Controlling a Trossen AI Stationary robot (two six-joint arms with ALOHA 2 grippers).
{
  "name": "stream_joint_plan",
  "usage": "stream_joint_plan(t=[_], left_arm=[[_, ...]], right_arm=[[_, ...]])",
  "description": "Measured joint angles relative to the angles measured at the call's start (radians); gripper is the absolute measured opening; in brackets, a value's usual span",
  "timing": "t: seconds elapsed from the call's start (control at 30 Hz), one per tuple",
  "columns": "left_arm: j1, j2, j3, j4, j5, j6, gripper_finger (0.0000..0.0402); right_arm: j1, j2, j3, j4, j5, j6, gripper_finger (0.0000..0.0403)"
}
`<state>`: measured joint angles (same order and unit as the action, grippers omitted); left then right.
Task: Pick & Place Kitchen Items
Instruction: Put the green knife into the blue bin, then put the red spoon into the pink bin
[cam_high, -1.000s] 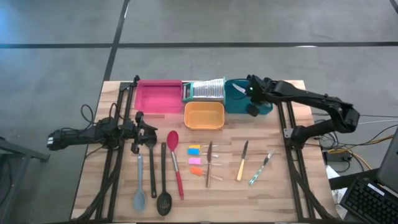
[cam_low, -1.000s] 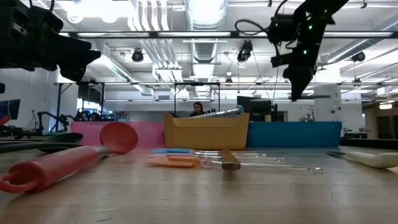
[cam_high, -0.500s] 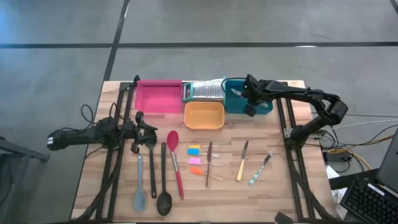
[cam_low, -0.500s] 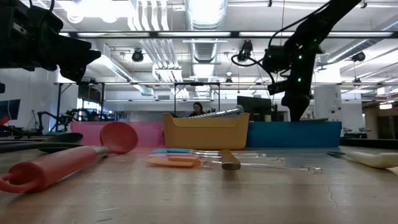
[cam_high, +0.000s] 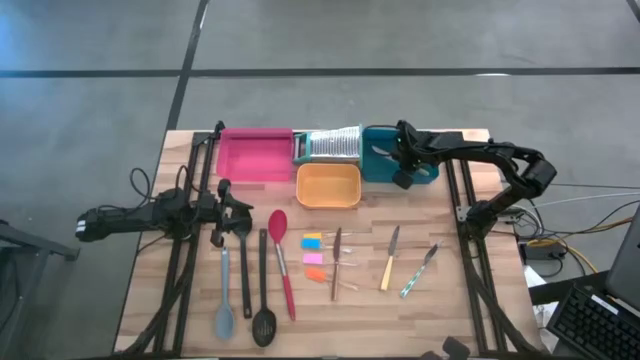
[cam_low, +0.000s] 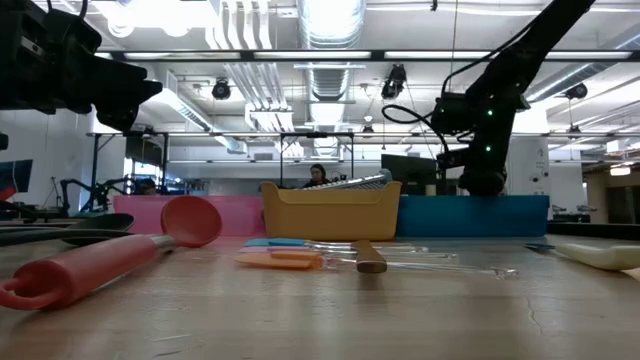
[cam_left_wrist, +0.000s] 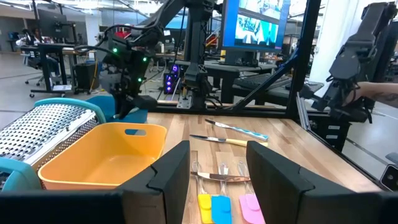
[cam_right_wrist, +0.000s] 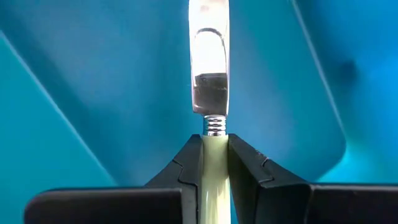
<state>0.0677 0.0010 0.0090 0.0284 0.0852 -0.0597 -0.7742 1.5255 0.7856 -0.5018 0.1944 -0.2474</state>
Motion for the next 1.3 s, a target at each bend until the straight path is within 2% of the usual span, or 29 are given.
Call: stream_joint_plan(t=[0.27,0.47,0.6,0.77,0.97,1.17,1.3], left_arm=[[0.0,0.0,0.0,0.0,0.0,0.0,0.0163],[0.0,0.0,0.0,0.0,0.0,0.0,0.0163],[0.0,0.0,0.0,0.0,0.0,0.0,0.0163],[0.0,0.0,0.0,0.0,0.0,0.0,0.0163],[0.0,0.0,0.0,0.0,0.0,0.0,0.0163],[0.0,0.0,0.0,0.0,0.0,0.0,0.0163],[0.0,0.0,0.0,0.0,0.0,0.0,0.0163]], right_arm=[[-0.018,0.059,-0.014,0.062,-0.067,-0.024,0.0038],[-0.027,0.102,-0.009,0.094,-0.072,-0.026,0.0038],[-0.027,0.103,-0.009,0.099,-0.074,-0.019,0.007],[-0.027,0.068,-0.012,0.101,-0.063,-0.014,0.0124],[-0.025,0.01,-0.014,0.078,-0.061,0.003,0.0157],[-0.004,-0.086,-0.014,0.007,-0.082,0.073,0.0164],[0.043,-0.169,-0.013,-0.044,-0.184,0.199,0.0149]])
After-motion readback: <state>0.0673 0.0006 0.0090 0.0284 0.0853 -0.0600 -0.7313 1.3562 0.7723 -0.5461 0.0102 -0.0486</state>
